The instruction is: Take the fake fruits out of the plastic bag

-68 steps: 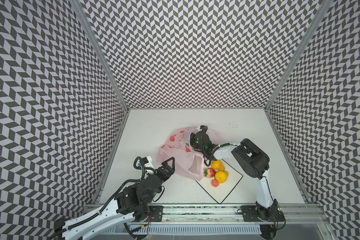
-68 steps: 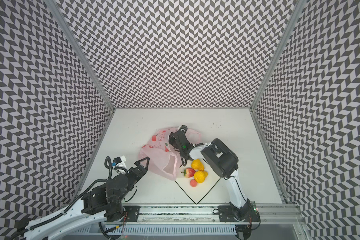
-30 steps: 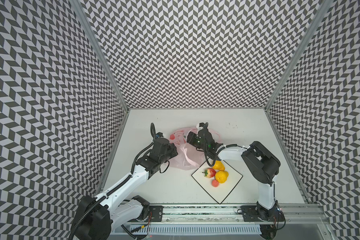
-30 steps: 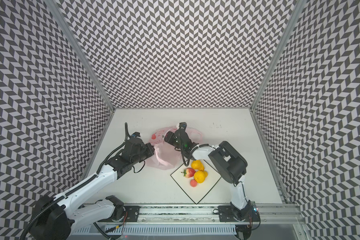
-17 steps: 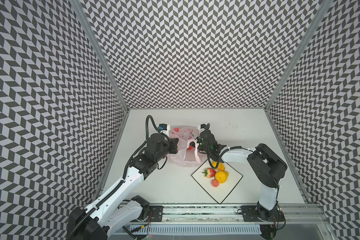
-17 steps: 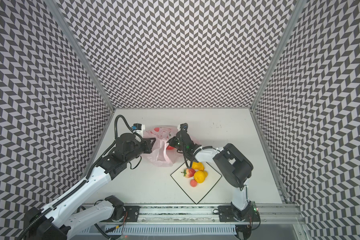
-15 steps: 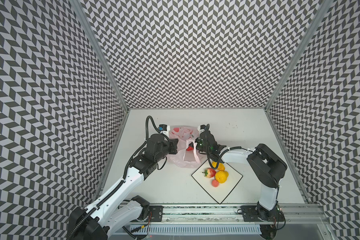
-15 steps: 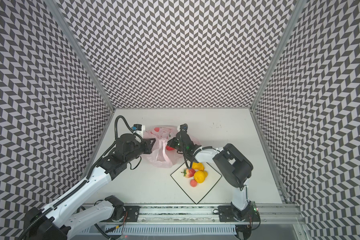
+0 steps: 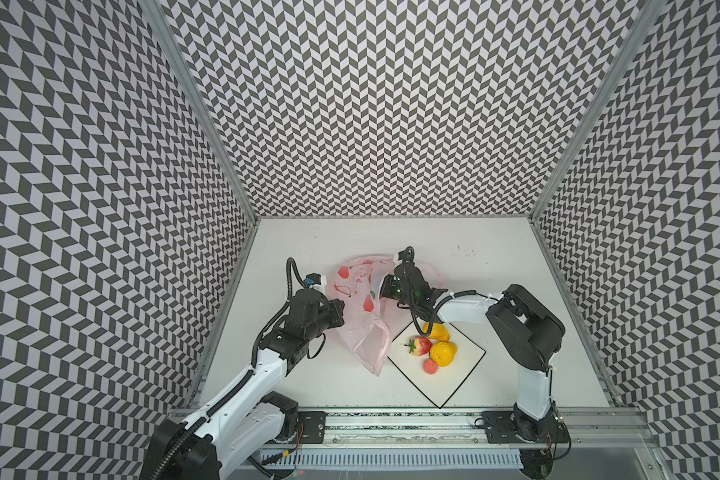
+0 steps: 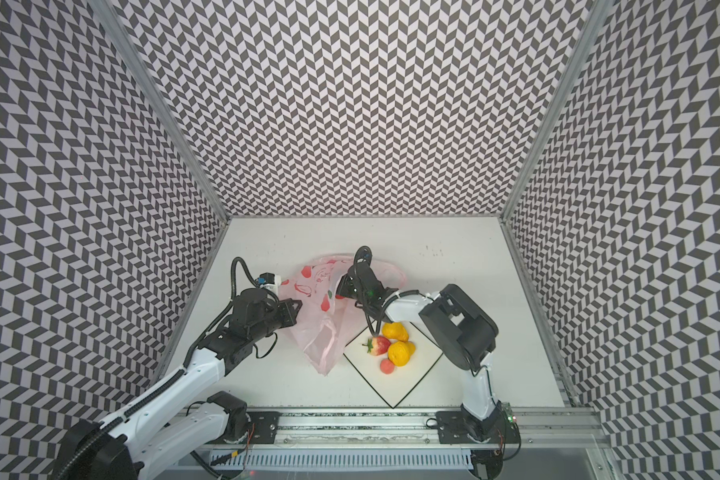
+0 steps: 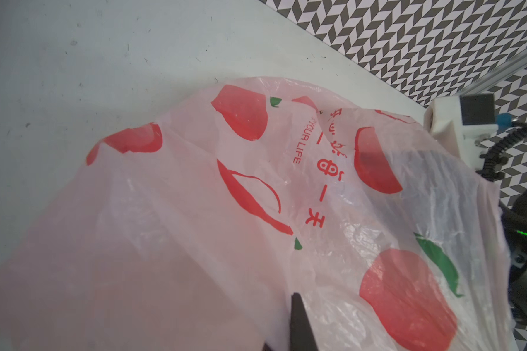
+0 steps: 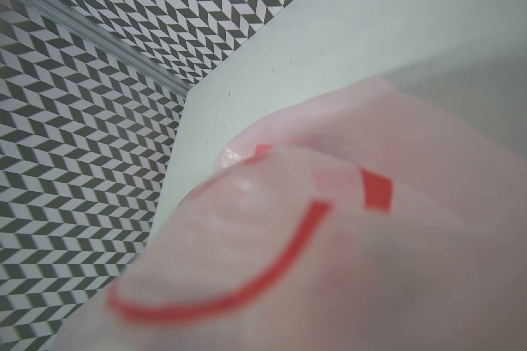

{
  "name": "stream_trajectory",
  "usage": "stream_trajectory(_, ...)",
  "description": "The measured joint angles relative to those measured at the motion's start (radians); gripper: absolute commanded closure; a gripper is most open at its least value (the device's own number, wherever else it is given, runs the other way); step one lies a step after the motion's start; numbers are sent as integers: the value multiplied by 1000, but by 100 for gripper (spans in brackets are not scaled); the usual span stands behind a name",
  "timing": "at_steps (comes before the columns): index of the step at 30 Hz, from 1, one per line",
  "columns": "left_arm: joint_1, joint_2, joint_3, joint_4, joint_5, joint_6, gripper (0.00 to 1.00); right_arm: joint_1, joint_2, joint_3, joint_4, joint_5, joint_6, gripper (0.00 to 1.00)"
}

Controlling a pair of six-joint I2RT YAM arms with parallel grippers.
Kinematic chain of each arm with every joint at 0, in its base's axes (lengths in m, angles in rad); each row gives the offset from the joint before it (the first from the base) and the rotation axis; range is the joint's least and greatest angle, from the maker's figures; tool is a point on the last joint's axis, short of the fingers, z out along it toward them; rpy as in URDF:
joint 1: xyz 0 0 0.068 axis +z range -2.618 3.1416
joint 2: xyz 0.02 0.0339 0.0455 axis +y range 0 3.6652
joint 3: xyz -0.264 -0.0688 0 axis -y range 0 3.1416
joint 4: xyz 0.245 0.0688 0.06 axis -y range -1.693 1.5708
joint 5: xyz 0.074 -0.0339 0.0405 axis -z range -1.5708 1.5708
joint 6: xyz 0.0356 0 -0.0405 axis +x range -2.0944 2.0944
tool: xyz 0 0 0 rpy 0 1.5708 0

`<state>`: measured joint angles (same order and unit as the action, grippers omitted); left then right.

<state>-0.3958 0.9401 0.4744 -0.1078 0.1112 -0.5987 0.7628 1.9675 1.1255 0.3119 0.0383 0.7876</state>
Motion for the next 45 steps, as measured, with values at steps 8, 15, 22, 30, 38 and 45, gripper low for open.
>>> stream_trajectory(8,0,0,-12,34,15,-26,100,12,83,74,-118,55,-101,23)
stream_trajectory(15,0,2,-21,51,18,-32,100,29,129,140,-180,100,-148,22)
stream_trajectory(22,0,2,-22,55,18,-36,100,41,163,190,-214,142,-184,42)
stream_trajectory(30,0,2,-41,74,18,-52,100,45,159,190,-215,148,-205,67)
stream_trajectory(38,31,2,-90,132,18,-95,100,74,29,130,-196,95,-212,70)
stream_trajectory(45,78,2,-127,191,19,-151,100,96,-146,45,-150,6,-212,70)
